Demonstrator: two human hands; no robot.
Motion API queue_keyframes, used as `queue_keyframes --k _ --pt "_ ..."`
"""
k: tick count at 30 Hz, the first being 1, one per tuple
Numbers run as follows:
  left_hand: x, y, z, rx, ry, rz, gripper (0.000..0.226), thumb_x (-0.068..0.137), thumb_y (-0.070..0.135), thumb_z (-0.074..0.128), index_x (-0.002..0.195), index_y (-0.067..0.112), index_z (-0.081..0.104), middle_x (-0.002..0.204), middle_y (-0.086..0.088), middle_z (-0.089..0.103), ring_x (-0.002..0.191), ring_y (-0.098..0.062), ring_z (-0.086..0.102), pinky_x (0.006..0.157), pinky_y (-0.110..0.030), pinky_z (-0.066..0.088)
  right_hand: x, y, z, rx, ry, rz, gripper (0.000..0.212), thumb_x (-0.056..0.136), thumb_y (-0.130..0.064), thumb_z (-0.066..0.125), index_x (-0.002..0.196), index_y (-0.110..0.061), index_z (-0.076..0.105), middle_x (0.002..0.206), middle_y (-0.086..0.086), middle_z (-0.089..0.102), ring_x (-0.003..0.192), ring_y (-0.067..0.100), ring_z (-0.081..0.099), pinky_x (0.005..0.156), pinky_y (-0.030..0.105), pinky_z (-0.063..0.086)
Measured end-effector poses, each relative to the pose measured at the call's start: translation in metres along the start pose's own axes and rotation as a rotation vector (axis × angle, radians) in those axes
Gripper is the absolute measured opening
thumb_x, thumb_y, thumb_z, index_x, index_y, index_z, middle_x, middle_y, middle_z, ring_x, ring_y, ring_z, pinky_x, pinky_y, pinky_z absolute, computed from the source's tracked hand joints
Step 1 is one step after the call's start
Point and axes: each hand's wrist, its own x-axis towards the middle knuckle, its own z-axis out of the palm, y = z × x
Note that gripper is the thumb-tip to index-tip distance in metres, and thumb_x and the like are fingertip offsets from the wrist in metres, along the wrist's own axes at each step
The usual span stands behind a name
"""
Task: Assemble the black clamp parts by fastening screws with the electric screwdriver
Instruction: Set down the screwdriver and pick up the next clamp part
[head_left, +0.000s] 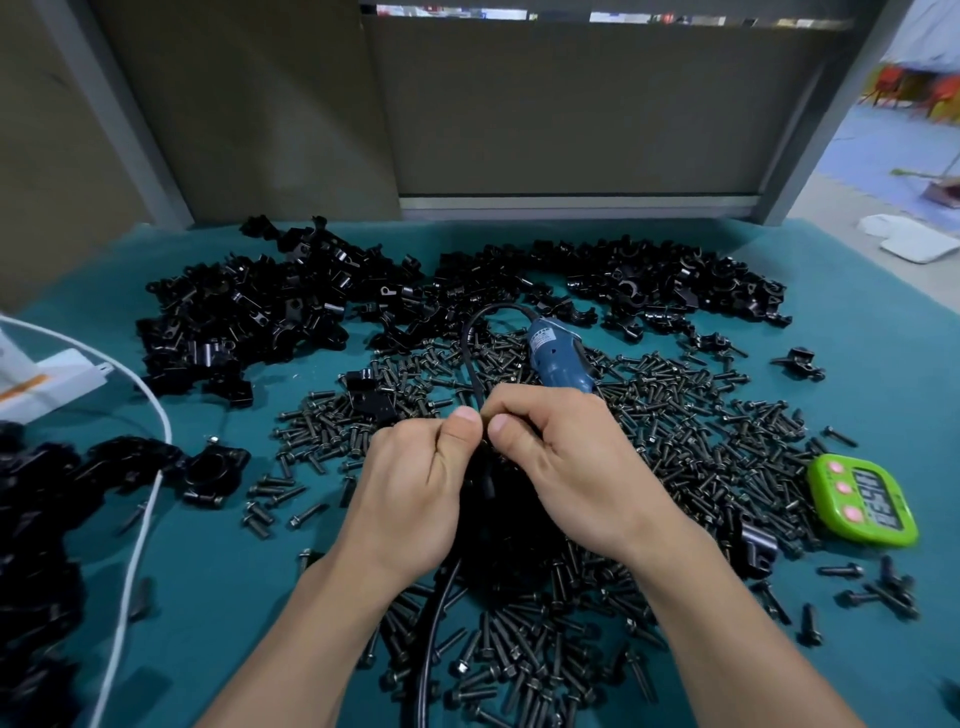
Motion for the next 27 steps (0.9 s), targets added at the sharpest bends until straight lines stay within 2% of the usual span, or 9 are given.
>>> queue_keyframes --k 5,8,12,15,18,22,24,26,27 --pt "0.0 0.001 -0.003 0.071 0.029 0.037 0.053 0.103 0.06 0.03 0.059 0.034 0.046 0.047 0.015 0.041 0.044 -0.008 0.036 0.044 -0.017 0.023 0.004 0.0 0.018 0.022 0.119 0.128 0.048 0.106 -0.028 0.049 0.06 -0.02 0.037 0.053 -0.008 0.037 0.053 0.008 0.035 0.05 0.022 0.03" --pt "0.001 0.002 -0.002 0.047 0.041 0.025 0.054 0.103 0.061 0.029 0.059 0.034 0.046 0.048 0.015 0.042 0.044 -0.007 0.036 0.044 -0.016 0.023 0.002 0.001 0.013 0.006 0.082 0.096 0.041 0.105 -0.034 0.05 0.065 -0.024 0.046 0.056 -0.008 0.046 0.054 0.008 0.041 0.052 0.022 0.034" --pt "0.002 0.001 0.0 0.001 0.026 -0.014 0.056 0.101 0.06 0.029 0.056 0.033 0.044 0.046 0.013 0.038 0.044 -0.008 0.033 0.045 -0.017 0.022 0.0 0.001 0.001 0.016 -0.003 0.009 0.019 0.104 -0.021 0.057 0.086 -0.027 0.062 0.07 0.001 0.059 0.066 0.017 0.051 0.061 0.033 0.043" --pt "0.0 0.001 0.001 -0.01 0.031 -0.009 0.055 0.102 0.059 0.03 0.056 0.031 0.042 0.046 0.013 0.037 0.043 -0.007 0.033 0.044 -0.016 0.021 0.001 0.0 0.004 -0.026 0.024 -0.02 0.026 0.104 -0.02 0.056 0.079 -0.021 0.06 0.065 -0.001 0.053 0.06 0.012 0.046 0.056 0.027 0.038" --pt "-0.003 0.002 -0.002 0.044 0.067 0.05 0.052 0.105 0.056 0.03 0.059 0.036 0.044 0.049 0.016 0.043 0.044 -0.005 0.037 0.044 -0.014 0.025 0.003 -0.004 0.01 -0.013 0.067 0.019 0.043 0.106 -0.023 0.05 0.064 -0.019 0.041 0.057 -0.007 0.038 0.055 0.008 0.036 0.052 0.023 0.029" --pt "-0.001 0.005 -0.005 0.078 0.093 0.054 0.052 0.104 0.064 0.03 0.059 0.04 0.043 0.052 0.014 0.044 0.048 -0.007 0.039 0.047 -0.018 0.028 0.002 -0.008 0.01 -0.052 0.119 0.095 0.047 0.107 -0.039 0.046 0.064 -0.021 0.041 0.054 -0.01 0.042 0.052 0.007 0.04 0.051 0.022 0.03" --pt "0.001 0.005 -0.006 0.095 0.082 0.003 0.055 0.101 0.071 0.03 0.059 0.037 0.041 0.051 0.012 0.041 0.047 -0.009 0.036 0.048 -0.022 0.028 0.001 -0.004 0.001 -0.2 0.248 0.196 0.042 0.105 -0.052 0.042 0.072 -0.027 0.047 0.059 -0.013 0.052 0.056 0.005 0.046 0.052 0.024 0.032" --pt "0.002 0.001 -0.009 0.092 0.076 -0.075 0.059 0.095 0.077 0.035 0.063 0.03 0.05 0.046 0.013 0.038 0.043 -0.008 0.036 0.047 -0.022 0.03 0.002 0.004 -0.009 -0.488 0.328 0.412 0.031 0.101 -0.059 0.045 0.098 -0.029 0.051 0.081 -0.01 0.06 0.072 0.015 0.053 0.063 0.034 0.037" --pt "0.002 -0.001 -0.011 0.083 0.077 -0.116 0.061 0.093 0.076 0.039 0.068 0.024 0.059 0.043 0.013 0.037 0.041 -0.007 0.036 0.045 -0.021 0.03 0.001 0.008 -0.009 -0.593 0.298 0.535 0.039 0.098 -0.062 0.048 0.111 -0.025 0.048 0.089 -0.005 0.058 0.077 0.021 0.053 0.067 0.036 0.038"
